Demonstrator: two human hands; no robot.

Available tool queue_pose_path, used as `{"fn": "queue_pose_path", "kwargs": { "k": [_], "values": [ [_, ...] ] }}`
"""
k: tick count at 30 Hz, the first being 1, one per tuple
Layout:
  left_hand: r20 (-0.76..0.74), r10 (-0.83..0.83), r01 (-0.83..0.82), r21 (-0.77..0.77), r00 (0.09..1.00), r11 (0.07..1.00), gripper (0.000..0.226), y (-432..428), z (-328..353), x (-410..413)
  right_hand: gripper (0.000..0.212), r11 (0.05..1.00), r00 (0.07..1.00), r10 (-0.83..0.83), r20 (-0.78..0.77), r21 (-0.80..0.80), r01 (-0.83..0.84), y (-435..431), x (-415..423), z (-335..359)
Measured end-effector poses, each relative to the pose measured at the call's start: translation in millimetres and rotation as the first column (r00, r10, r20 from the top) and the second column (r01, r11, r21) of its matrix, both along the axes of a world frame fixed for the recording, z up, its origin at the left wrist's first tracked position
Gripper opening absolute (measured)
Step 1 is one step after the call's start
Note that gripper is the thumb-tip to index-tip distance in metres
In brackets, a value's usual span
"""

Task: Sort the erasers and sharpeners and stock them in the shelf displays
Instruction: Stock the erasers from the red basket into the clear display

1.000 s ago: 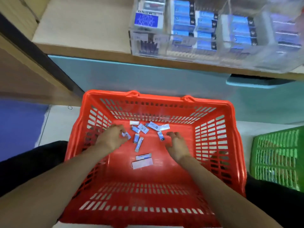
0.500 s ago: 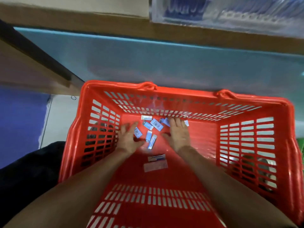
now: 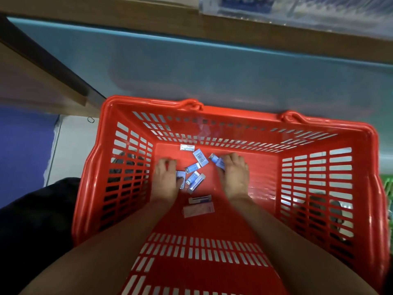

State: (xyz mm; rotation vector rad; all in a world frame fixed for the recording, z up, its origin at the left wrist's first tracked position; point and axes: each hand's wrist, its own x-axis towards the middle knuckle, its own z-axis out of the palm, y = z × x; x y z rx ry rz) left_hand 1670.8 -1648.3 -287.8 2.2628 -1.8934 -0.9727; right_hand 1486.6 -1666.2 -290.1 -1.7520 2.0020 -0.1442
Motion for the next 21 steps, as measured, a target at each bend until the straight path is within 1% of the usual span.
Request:
{"fn": "queue_pose_path", "kwargs": {
  "k": [1, 2, 4, 6, 7, 9, 10, 11, 13, 14, 16, 18, 19, 21],
  "values": [
    [0.067, 0.058, -0.057, -0.01, 0.996, 0.998, 0.056, 2.8, 1.2, -2.2, 0.024, 0.997, 0.998, -0.066, 0.003, -0.043, 0.066, 2.3, -5.2, 1.2],
    [0.079, 0.142, -0.143, 0.005, 0.987, 0.99, 0.061, 5.2, 3.6, -4.7, 0.023, 0.988, 0.99, -0.143, 0.015, -0.056, 0.144, 3.6, -10.9, 1.6],
    [0.023, 0.304, -0.305, 0.071, 0.952, 0.95, 0.067, 8.2, 4.8, -9.6, 0.023, 0.955, 0.95, -0.294, 0.106, -0.002, 0.296, 4.0, -20.3, -0.8],
    [-0.018, 0.378, -0.373, 0.116, 0.926, 0.92, 0.072, 9.2, 1.7, -12.2, 0.026, 0.928, 0.901, -0.373, 0.223, 0.066, 0.367, 4.7, -22.8, -5.5],
    [-0.028, 0.396, -0.389, 0.135, 0.918, 0.911, 0.073, 8.7, 0.2, -12.8, 0.032, 0.919, 0.886, -0.393, 0.247, 0.087, 0.384, 4.7, -20.8, -7.3],
    [-0.028, 0.428, -0.418, 0.17, 0.903, 0.893, 0.072, 6.7, -3.0, -12.8, 0.057, 0.89, 0.857, -0.457, 0.24, 0.112, 0.443, 2.9, -14.1, -10.4],
    [-0.016, 0.441, -0.43, 0.186, 0.898, 0.883, 0.071, 5.5, -3.8, -13.0, 0.066, 0.867, 0.841, -0.498, 0.212, 0.119, 0.484, 0.1, -10.3, -11.5],
    [0.0, 0.445, -0.436, 0.199, 0.895, 0.877, 0.07, 3.8, -4.4, -13.6, 0.069, 0.853, 0.84, -0.521, 0.148, 0.124, 0.507, -3.5, -7.3, -13.2],
    [0.027, 0.443, -0.436, 0.232, 0.896, 0.869, 0.073, 0.4, -3.7, -13.1, 0.063, 0.868, 0.875, -0.484, -0.013, 0.123, 0.482, -9.4, -1.2, -15.5],
    [0.037, 0.436, -0.431, 0.247, 0.899, 0.868, 0.074, -0.6, -3.5, -11.9, 0.057, 0.877, 0.886, -0.461, -0.043, 0.128, 0.463, -11.9, 1.6, -15.3],
    [0.03, 0.413, -0.405, 0.272, 0.91, 0.873, 0.069, -2.4, -3.8, -10.3, 0.043, 0.892, 0.903, -0.43, -0.026, 0.14, 0.429, -14.4, 4.0, -15.7],
    [0.001, 0.405, -0.387, 0.296, 0.914, 0.873, 0.059, -2.4, -6.9, -9.4, 0.035, 0.918, 0.927, -0.374, -0.001, 0.141, 0.371, -10.6, 1.2, -17.4],
    [-0.009, 0.403, -0.381, 0.306, 0.915, 0.873, 0.056, -1.6, -9.4, -8.8, 0.032, 0.926, 0.932, -0.36, 0.027, 0.134, 0.354, -7.1, -2.0, -19.2],
    [-0.025, 0.39, -0.364, 0.309, 0.92, 0.879, 0.048, -1.1, -8.6, -9.2, 0.029, 0.938, 0.929, -0.342, 0.138, 0.102, 0.331, 0.2, -8.8, -19.1]
  ]
}}
